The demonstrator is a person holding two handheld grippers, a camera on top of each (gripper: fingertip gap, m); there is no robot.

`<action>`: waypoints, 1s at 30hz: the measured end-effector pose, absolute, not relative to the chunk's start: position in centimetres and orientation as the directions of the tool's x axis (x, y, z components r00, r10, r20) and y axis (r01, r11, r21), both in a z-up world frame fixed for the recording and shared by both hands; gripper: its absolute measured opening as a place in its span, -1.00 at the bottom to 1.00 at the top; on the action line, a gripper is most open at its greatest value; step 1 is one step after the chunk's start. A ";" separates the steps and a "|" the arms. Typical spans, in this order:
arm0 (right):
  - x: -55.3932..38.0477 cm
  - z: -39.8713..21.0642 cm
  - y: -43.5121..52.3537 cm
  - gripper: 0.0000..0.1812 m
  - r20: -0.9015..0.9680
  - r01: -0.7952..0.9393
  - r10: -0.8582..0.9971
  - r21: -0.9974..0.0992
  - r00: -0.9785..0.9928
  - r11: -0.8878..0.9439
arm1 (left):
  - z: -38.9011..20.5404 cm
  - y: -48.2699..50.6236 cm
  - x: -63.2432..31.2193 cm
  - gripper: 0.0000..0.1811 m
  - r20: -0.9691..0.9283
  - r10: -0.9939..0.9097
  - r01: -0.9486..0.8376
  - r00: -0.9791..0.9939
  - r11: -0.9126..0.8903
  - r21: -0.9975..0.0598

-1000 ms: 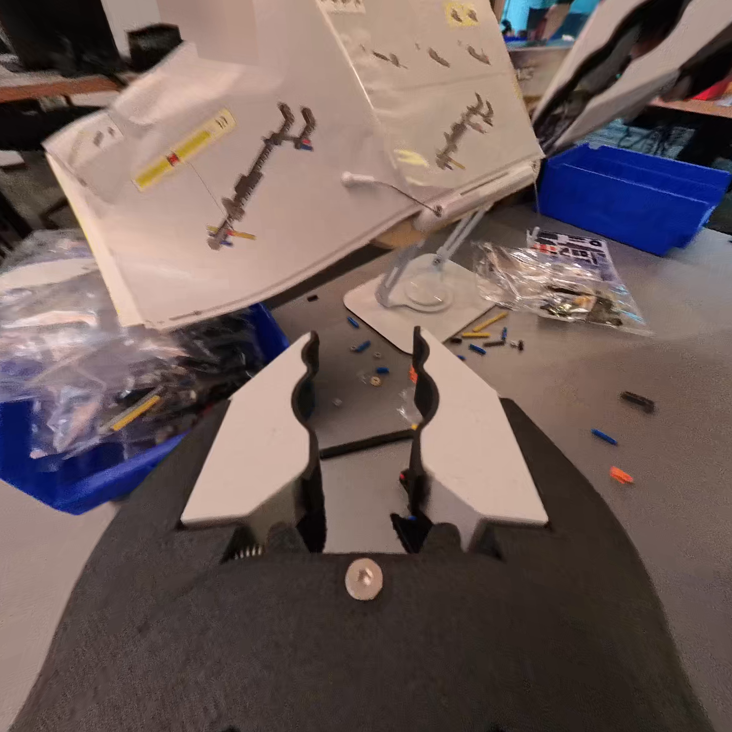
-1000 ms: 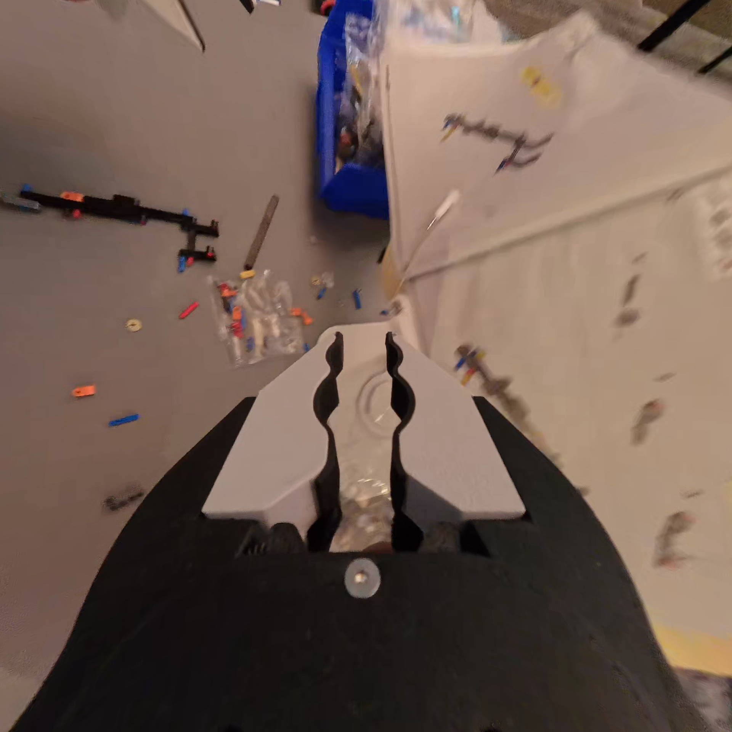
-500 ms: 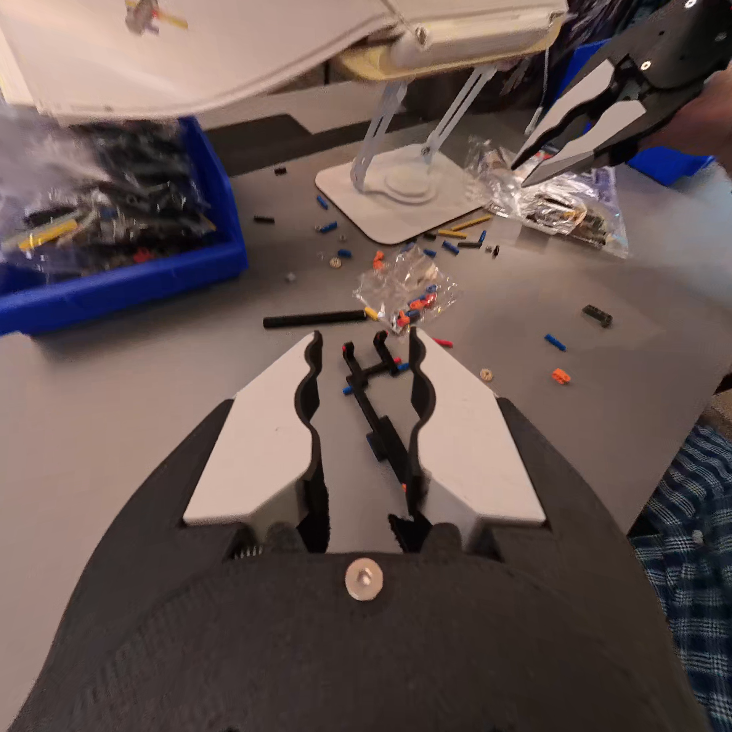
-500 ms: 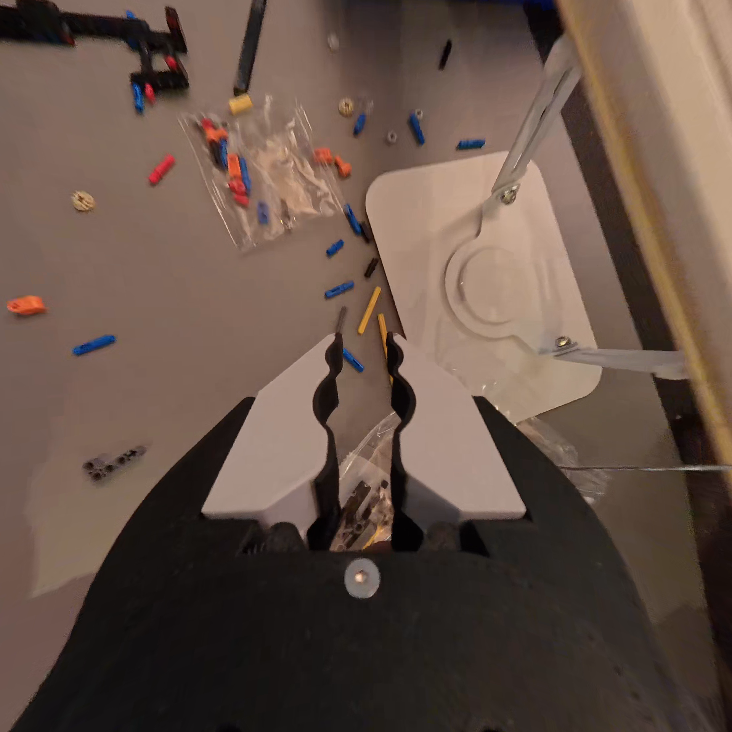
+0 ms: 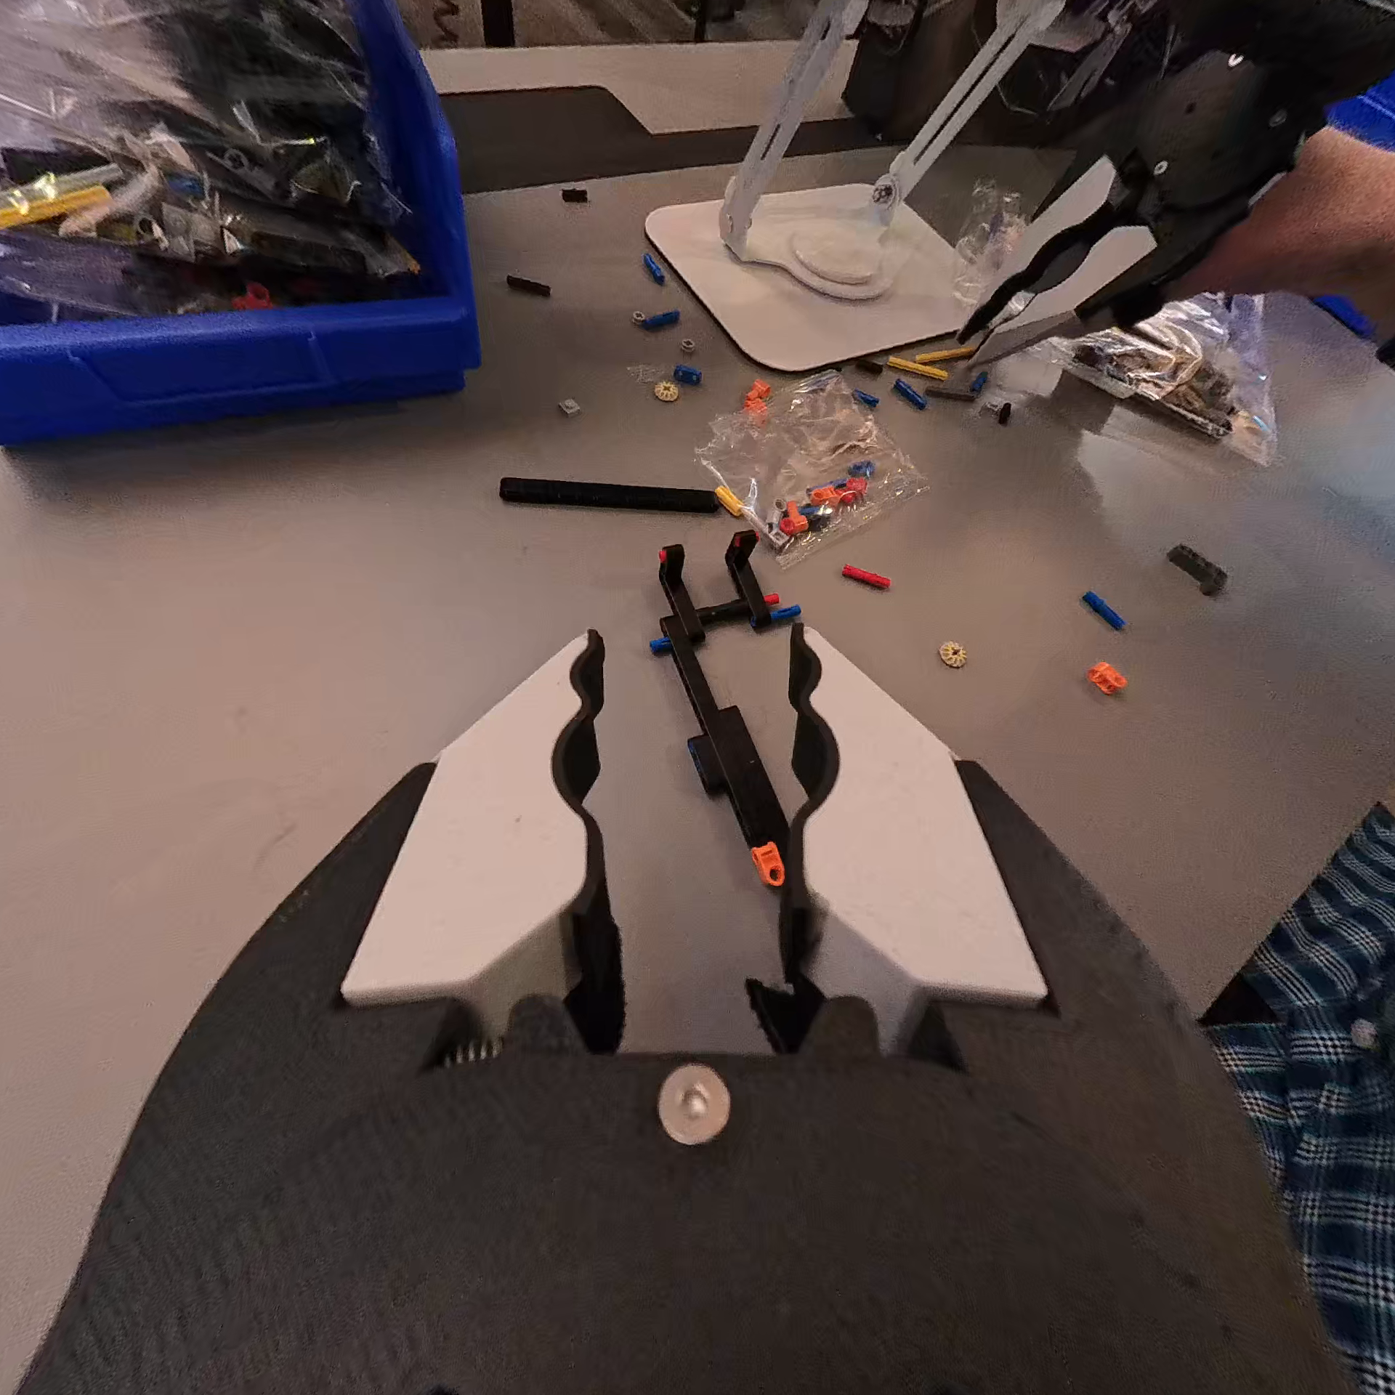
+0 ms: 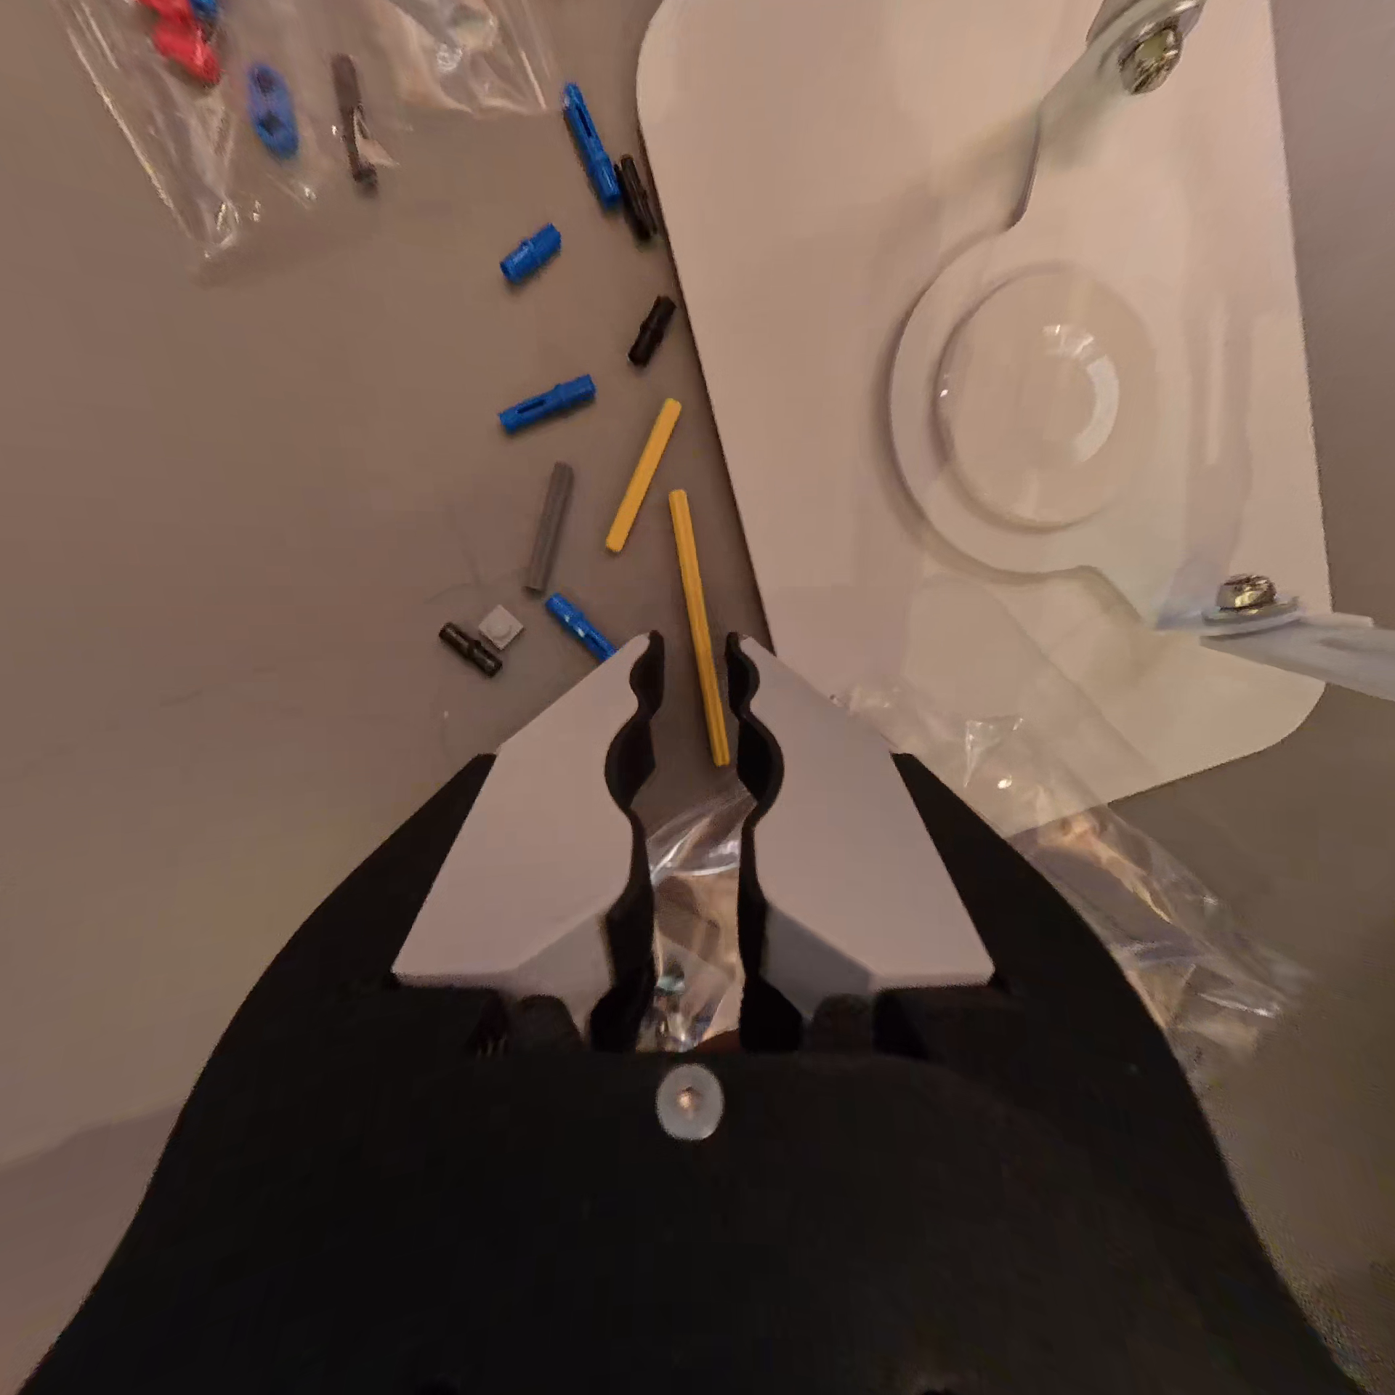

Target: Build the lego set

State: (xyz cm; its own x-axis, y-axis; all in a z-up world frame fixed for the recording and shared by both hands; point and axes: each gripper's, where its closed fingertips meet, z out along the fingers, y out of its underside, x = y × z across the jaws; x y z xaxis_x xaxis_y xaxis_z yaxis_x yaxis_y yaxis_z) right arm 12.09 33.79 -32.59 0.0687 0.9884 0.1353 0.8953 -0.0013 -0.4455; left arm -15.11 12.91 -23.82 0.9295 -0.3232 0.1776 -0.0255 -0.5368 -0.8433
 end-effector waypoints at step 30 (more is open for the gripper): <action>8.4 -26.6 25.2 -0.98 -0.037 0.804 0.996 -0.587 0.087 -0.092 | -25.8 12.6 -16.8 -0.50 0.213 -0.316 -0.007 0.925 -0.573 -0.819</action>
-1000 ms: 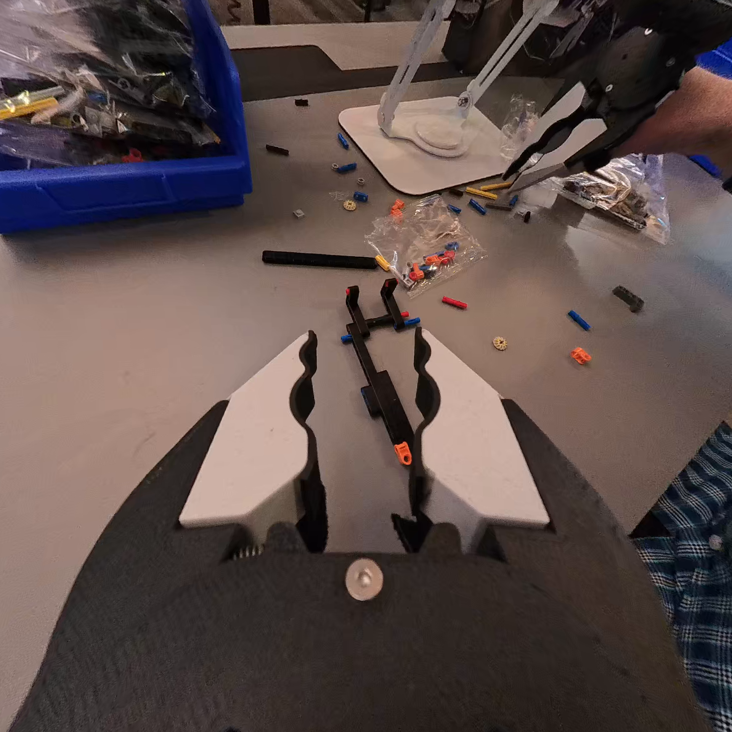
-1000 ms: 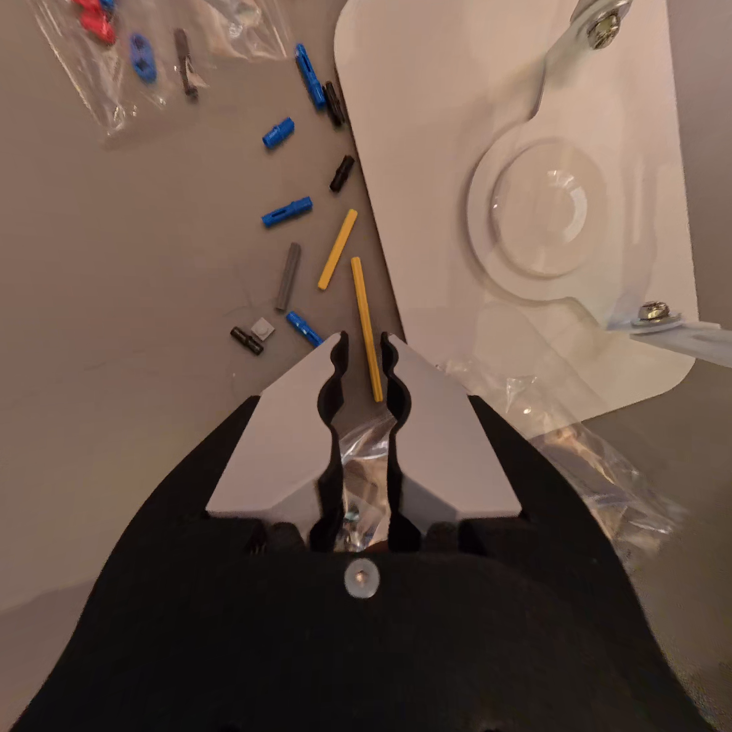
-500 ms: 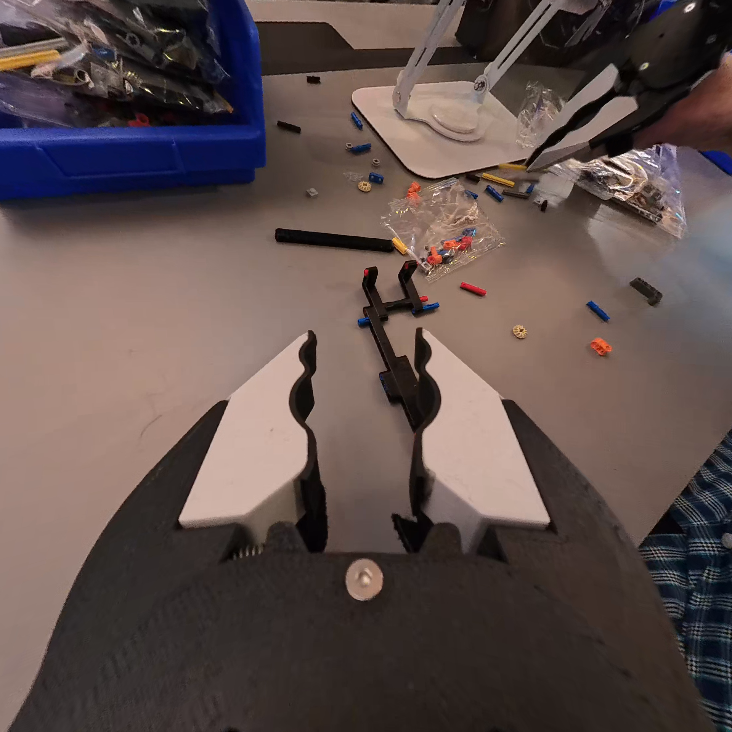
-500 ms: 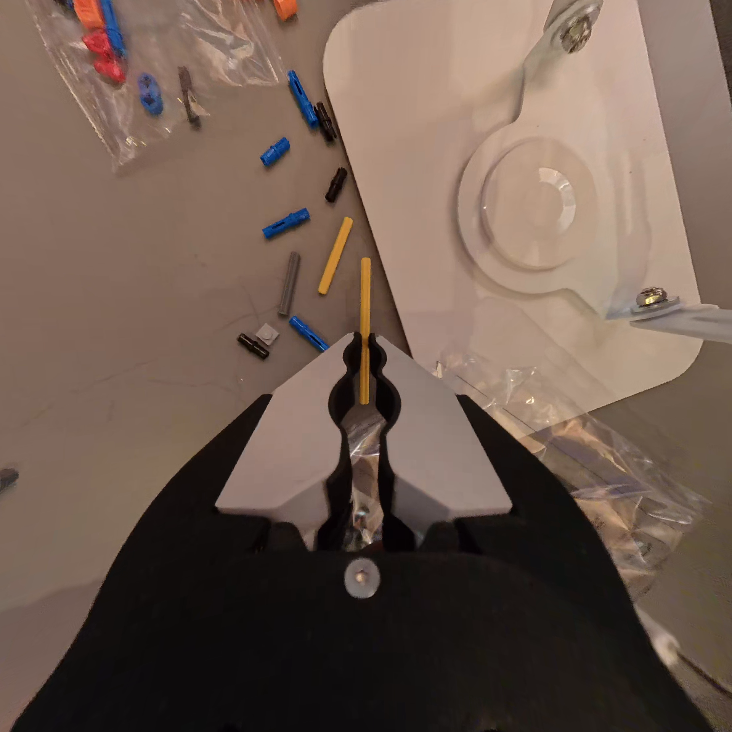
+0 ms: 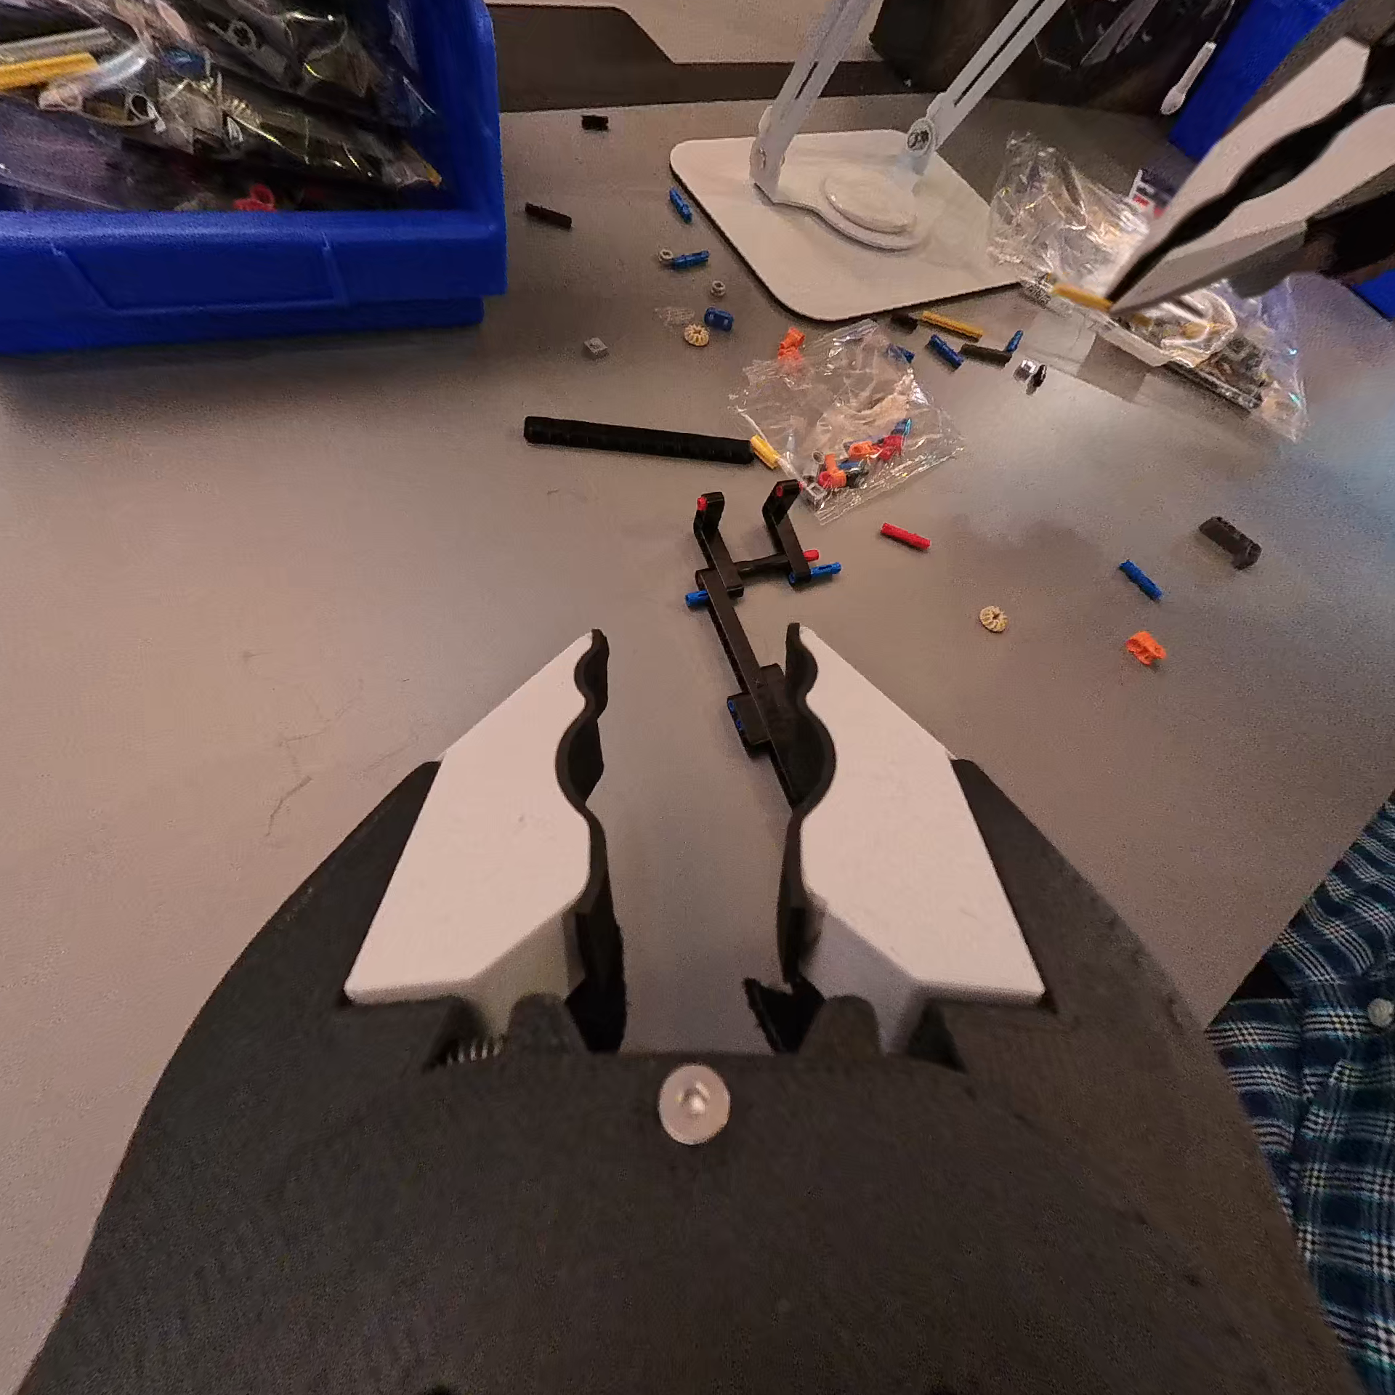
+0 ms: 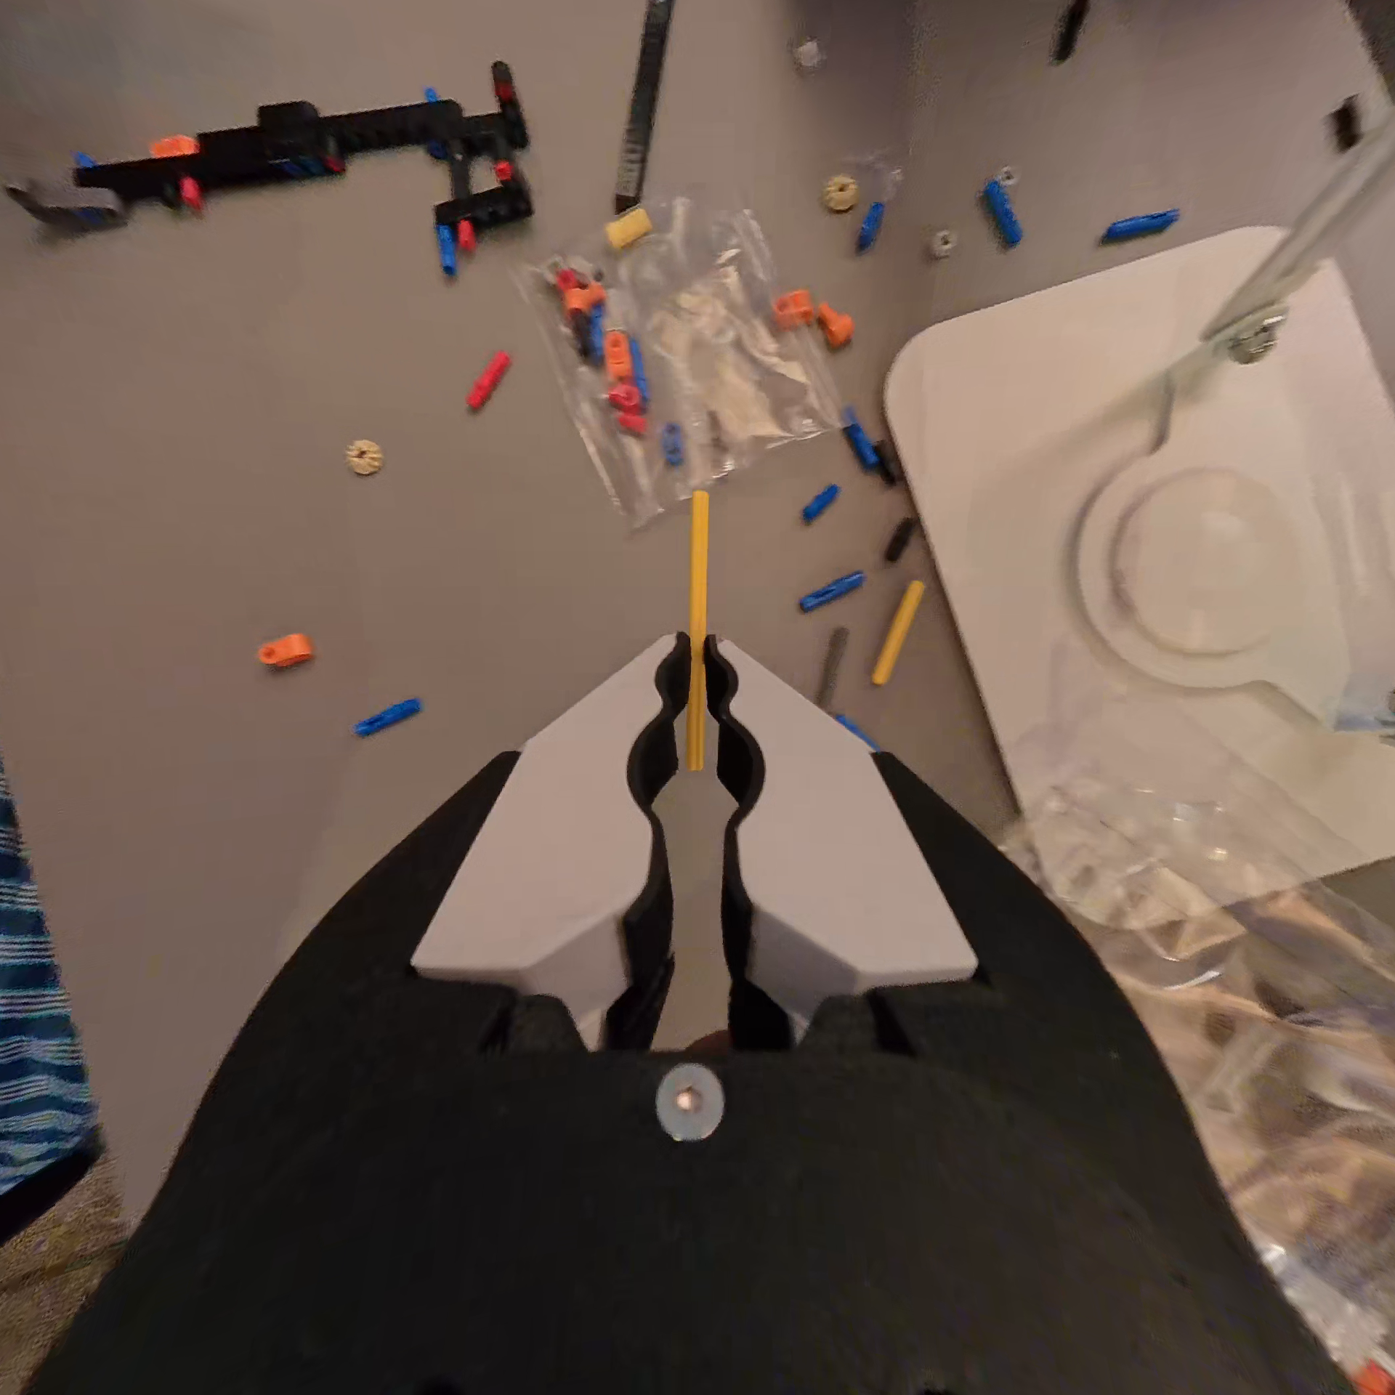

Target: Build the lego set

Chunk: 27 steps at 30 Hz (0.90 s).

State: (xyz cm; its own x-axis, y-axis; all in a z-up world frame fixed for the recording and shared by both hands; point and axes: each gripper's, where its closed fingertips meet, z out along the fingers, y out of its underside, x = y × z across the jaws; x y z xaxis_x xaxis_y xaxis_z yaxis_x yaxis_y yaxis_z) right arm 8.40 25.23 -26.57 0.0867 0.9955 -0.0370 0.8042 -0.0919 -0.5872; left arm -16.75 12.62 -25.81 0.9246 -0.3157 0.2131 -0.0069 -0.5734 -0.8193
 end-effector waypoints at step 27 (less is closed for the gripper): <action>-18.7 -7.2 39.9 -0.99 0.062 0.935 0.995 -0.345 -0.072 0.089 | -25.8 12.5 -19.1 -0.52 0.152 -0.292 -0.039 0.944 -0.559 -0.828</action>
